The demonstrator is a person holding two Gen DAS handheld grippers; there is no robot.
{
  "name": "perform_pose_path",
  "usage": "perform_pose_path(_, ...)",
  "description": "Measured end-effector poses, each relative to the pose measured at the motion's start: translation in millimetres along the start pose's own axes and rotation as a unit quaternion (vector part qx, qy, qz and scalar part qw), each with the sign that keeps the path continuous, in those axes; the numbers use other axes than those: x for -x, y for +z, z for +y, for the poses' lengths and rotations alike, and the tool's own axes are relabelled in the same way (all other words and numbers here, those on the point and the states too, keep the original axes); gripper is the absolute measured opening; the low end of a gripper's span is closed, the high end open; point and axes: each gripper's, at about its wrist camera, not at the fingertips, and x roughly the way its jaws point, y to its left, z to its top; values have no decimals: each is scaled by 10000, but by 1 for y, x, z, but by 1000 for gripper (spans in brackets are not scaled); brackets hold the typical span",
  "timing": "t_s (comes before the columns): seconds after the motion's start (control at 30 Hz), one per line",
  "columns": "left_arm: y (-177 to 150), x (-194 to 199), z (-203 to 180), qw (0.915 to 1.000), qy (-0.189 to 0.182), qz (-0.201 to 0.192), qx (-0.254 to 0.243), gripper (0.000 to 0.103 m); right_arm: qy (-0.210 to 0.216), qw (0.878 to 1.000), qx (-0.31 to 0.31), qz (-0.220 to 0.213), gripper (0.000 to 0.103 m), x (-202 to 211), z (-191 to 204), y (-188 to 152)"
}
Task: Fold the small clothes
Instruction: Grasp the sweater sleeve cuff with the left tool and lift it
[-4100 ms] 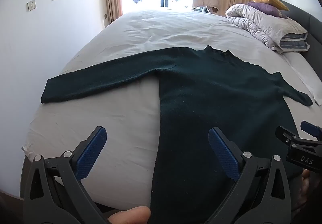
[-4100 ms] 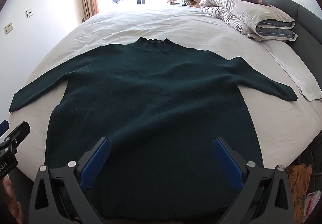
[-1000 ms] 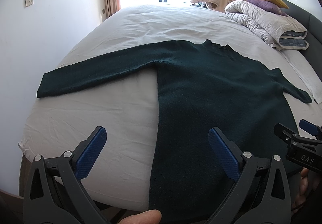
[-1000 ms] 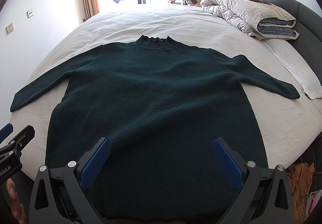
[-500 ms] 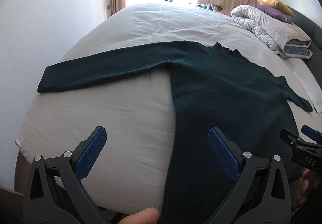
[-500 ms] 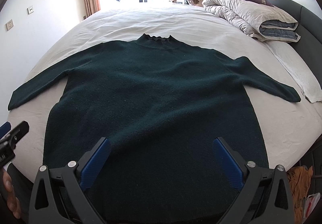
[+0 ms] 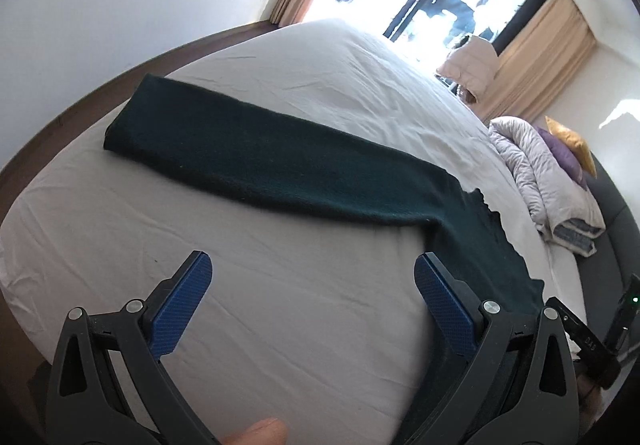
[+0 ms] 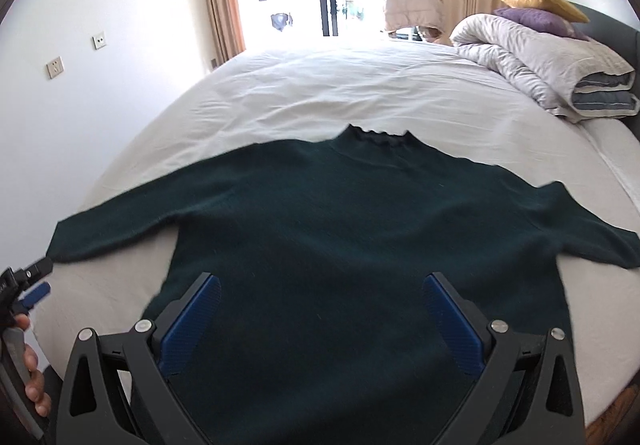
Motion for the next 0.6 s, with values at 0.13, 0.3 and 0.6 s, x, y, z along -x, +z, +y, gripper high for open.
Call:
perform_pose_path(0.13,16,-12,73,9870,-593,-79,1492,103,146,9999,49,33,100,-24,13,13)
perform_pose_path(0.3,34,-18,104,9725,-917,-424,2100,103,600,9979,20,229,91,-54,33,20)
perform_pose_path(0.6,63,-28,137,9566,-1035,-521,2673,103,910,9948,-17,461,74,-81,46,17)
